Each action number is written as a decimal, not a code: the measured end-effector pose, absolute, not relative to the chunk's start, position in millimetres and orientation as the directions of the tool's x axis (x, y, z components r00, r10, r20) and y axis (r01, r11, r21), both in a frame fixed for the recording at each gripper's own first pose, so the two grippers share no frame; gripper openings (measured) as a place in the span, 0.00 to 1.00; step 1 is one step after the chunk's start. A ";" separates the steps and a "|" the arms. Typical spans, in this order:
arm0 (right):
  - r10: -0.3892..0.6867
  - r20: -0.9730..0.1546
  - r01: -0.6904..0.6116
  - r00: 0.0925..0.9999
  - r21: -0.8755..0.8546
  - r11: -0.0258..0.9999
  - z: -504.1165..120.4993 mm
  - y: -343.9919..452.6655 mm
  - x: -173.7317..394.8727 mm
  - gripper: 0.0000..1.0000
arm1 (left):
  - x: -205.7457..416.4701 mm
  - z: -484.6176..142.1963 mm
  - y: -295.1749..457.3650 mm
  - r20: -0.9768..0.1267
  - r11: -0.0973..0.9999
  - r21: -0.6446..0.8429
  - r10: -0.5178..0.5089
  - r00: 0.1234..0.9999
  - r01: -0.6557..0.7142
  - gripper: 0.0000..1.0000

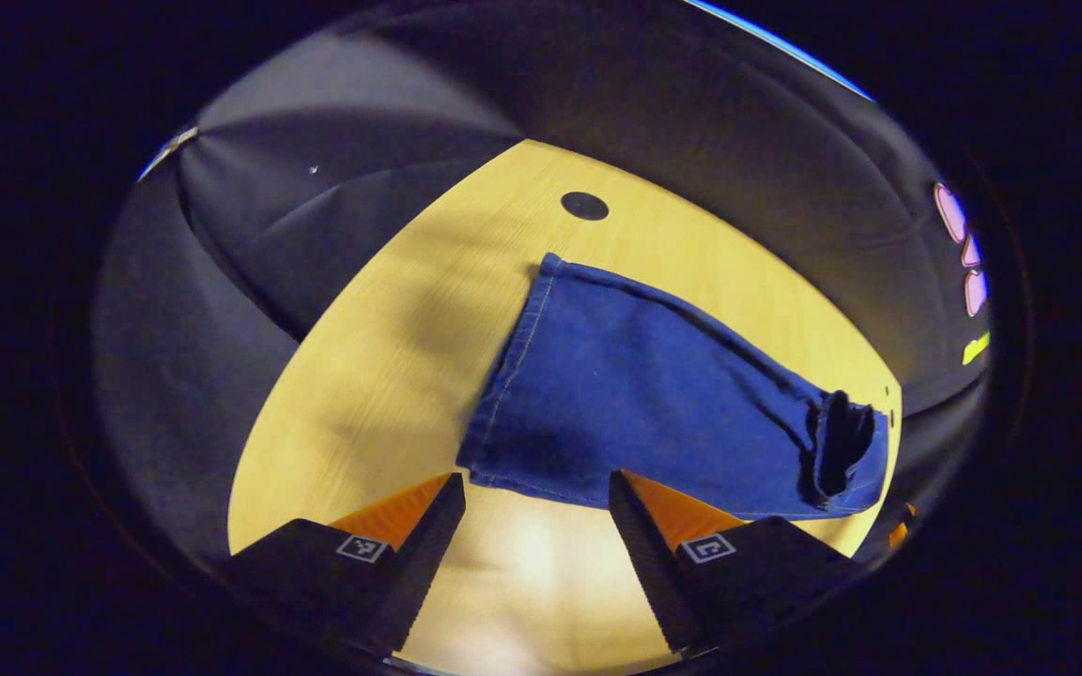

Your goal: Grasp the waist and the cuffs of the jeans and fold them to make the two legs overlap; first hold the waist and fold one-third of the jeans toward the cuffs, then hold the cuffs and fold the remaining one-third in the same direction to finish folding.

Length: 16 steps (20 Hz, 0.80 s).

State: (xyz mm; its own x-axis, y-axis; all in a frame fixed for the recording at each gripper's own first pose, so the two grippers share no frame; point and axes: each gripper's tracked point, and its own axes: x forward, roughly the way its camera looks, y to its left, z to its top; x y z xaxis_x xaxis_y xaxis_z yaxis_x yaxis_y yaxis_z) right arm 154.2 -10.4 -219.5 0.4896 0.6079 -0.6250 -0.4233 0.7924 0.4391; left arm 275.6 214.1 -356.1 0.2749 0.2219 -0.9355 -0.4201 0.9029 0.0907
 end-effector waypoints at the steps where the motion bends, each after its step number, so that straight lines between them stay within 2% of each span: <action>1: 0.593 -0.641 -0.401 0.487 0.439 0.804 -227.5 -24.6 148.2 0.94 | 281.3 -358.7 219.9 -0.934 0.897 0.118 0.246 0.260 -0.425 0.97; 4: 0.560 -0.675 -0.345 0.480 0.441 0.828 -243.4 -51.8 140.5 0.94 | 296.5 -366.3 222.1 -0.938 0.876 0.101 0.241 0.247 -0.472 0.97; 7: 0.559 -0.663 -0.322 0.498 0.457 0.829 -238.8 -58.5 149.0 0.94 | 289.3 -372.4 222.0 -0.947 0.886 0.162 0.263 0.184 -0.435 0.97; 9: 0.572 -0.648 -0.310 0.503 0.483 0.819 -235.3 -59.1 151.6 0.93 | 287.9 -379.8 219.5 -0.954 0.877 0.151 0.251 0.165 -0.455 0.97; 10: 0.570 -0.649 -0.305 0.504 0.484 0.820 -238.3 -61.7 152.6 0.94 | 281.9 -384.6 220.5 -0.957 0.864 0.169 0.258 0.129 -0.475 0.98; 12: 0.557 -0.665 -0.292 0.496 0.477 0.829 -243.2 -62.7 152.6 0.94 | 286.6 -384.8 222.3 -0.956 0.879 0.181 0.263 0.132 -0.442 1.00; 13: 0.556 -0.668 -0.289 0.494 0.477 0.830 -243.8 -61.3 152.9 0.94 | 287.0 -383.1 220.8 -0.956 0.887 0.184 0.262 0.133 -0.424 0.98; 16: 0.567 -0.665 -0.288 0.487 0.490 0.823 -245.5 -60.7 155.0 0.94 | 288.6 -390.9 221.0 -0.949 0.878 0.179 0.274 0.159 -0.445 0.98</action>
State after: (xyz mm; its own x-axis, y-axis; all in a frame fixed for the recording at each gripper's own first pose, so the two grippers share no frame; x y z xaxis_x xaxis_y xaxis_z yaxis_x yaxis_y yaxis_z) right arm 155.0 -60.7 -245.5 0.4869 0.5666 -0.6648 -0.2884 0.8227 0.4899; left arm 288.6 221.0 -390.9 0.1591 0.2738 -0.9485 -0.4450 0.8775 0.1787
